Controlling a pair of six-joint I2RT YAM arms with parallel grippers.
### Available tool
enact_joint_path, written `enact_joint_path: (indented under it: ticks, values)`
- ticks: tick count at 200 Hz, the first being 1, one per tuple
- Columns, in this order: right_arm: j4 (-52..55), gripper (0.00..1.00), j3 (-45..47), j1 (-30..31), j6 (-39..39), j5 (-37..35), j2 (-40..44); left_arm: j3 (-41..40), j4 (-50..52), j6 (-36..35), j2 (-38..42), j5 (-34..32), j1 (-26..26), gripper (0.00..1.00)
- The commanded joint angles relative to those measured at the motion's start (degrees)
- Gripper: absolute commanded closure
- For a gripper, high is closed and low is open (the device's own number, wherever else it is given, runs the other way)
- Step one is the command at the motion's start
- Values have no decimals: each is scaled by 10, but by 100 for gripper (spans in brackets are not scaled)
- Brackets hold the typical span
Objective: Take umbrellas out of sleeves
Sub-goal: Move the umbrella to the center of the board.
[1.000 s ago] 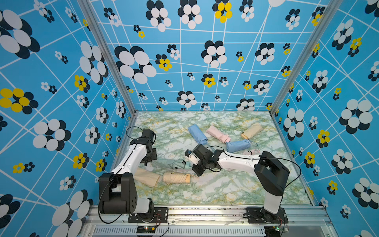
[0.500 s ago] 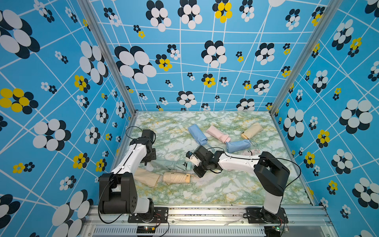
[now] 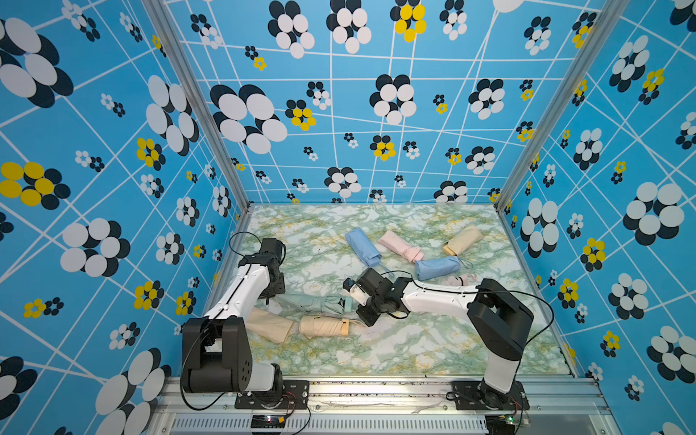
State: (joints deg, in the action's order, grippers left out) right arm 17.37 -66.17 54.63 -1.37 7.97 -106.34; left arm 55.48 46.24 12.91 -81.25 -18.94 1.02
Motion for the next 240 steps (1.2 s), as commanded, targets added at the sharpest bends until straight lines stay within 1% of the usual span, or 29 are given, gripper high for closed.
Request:
enact_joint_path:
  ticks: [1, 100, 240]
  values:
    - [16, 100, 6, -1, -5, -9, 19, -9, -3, 14, 17, -33, 0, 100]
    - [16, 100, 11, -1, -5, -14, 21, -11, 1, 27, 15, -93, -1, 100]
    - [20, 100, 12, -1, -3, -23, 22, -6, 14, 43, -1, -136, -1, 100]
